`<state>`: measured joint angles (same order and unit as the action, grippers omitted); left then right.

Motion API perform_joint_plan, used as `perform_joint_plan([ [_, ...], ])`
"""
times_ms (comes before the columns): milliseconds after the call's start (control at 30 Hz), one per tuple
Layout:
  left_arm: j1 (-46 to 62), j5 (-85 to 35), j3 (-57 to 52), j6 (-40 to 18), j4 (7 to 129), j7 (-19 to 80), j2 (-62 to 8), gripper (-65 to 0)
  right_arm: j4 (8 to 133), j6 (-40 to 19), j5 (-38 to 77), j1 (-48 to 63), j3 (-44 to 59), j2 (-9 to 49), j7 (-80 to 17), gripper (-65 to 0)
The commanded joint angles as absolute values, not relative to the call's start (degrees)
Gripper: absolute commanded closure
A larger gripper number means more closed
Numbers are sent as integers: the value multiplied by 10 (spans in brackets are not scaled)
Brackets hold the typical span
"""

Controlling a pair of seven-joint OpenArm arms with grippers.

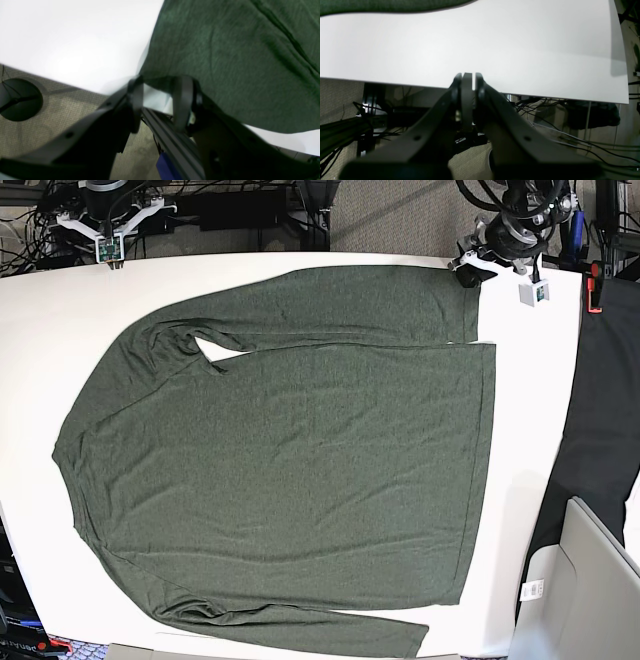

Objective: Fold the T-shirt properly
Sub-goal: 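Grasp the shirt's hem corner with the left gripper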

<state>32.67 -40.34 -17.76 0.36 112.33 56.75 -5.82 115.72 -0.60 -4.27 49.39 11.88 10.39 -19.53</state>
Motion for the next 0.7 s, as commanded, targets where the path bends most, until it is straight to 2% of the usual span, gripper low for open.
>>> perform_joint_plan([
  [0, 327, -405, -179, 2, 1126, 570, -61, -202, 1169, -2, -44, 501, 123, 107, -183, 0],
  [533, 324, -479, -178, 2, 1126, 570, -61, -200, 1170, -2, -44, 498, 123, 107, -182, 0],
  [667, 322, -479, -150, 2, 1126, 570, -63, -200, 1170, -2, -44, 498, 123, 107, -182, 0],
])
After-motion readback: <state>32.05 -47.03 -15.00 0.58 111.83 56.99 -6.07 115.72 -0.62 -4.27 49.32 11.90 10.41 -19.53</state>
